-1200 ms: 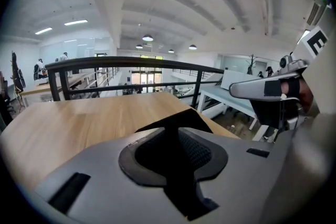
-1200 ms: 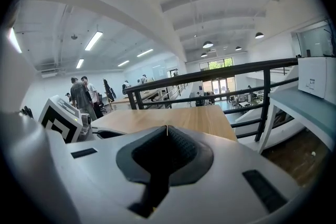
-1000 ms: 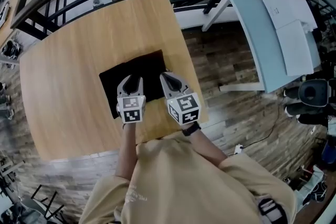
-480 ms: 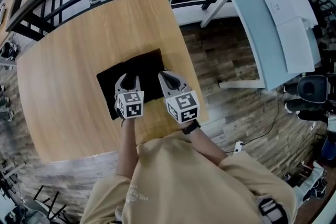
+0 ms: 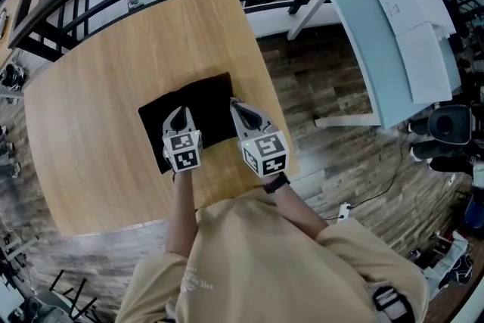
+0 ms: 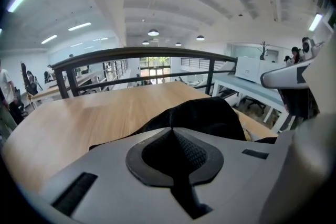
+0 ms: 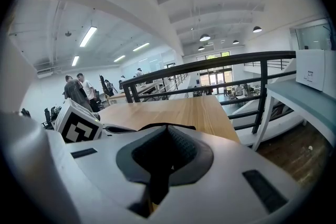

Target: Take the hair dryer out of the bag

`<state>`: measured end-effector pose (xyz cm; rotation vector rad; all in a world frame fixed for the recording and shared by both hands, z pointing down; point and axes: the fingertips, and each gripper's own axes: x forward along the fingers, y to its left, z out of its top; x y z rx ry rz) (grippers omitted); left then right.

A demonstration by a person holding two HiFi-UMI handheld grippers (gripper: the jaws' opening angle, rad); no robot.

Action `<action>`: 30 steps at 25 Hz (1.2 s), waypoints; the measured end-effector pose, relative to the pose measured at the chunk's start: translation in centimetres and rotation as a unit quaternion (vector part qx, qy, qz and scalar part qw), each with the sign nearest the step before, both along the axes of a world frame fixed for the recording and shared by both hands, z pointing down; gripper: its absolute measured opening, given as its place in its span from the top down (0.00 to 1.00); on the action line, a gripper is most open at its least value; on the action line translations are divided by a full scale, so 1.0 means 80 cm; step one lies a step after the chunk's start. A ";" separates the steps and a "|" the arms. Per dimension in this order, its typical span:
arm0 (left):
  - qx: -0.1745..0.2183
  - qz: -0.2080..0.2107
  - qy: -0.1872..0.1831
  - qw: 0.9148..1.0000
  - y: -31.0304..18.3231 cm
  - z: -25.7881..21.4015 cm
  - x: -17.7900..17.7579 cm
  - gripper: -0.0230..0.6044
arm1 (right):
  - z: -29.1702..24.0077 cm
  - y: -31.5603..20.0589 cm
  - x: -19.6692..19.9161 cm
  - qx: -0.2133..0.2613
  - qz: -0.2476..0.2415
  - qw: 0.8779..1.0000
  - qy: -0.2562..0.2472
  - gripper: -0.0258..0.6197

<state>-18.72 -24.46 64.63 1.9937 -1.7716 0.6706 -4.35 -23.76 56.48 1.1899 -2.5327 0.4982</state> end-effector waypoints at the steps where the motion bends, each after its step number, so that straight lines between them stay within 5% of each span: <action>1: -0.004 -0.004 0.016 1.000 0.000 -0.001 -0.002 0.94 | -0.001 0.000 0.000 0.000 0.001 1.000 0.000 0.94; 4: -0.014 -0.021 0.063 0.998 0.003 -0.009 -0.011 0.94 | -0.003 0.001 0.001 0.004 0.000 1.000 0.000 0.94; 11: 0.003 -0.044 0.108 0.993 0.017 -0.041 -0.035 0.94 | 0.003 -0.003 0.038 0.002 0.010 1.000 0.007 0.94; 15: 0.001 -0.055 0.136 0.989 0.021 -0.052 -0.047 0.94 | 0.016 -0.015 0.035 0.019 -0.076 0.995 0.062 0.94; 18: 0.002 -0.047 0.125 0.991 0.019 -0.051 -0.044 0.94 | 0.035 -0.019 0.021 0.041 -0.190 0.972 0.132 0.94; 22: 0.004 -0.034 0.126 0.991 0.014 -0.051 -0.033 0.94 | 0.057 -0.019 -0.002 0.070 -0.318 0.926 0.194 0.92; 23: 0.004 -0.031 0.126 0.992 0.013 -0.052 -0.031 0.94 | 0.063 -0.018 -0.007 0.071 -0.343 0.914 0.205 0.84; 30: 0.005 -0.027 0.132 0.991 0.008 -0.056 -0.032 0.94 | 0.105 -0.012 -0.025 0.048 -0.442 0.857 0.259 0.62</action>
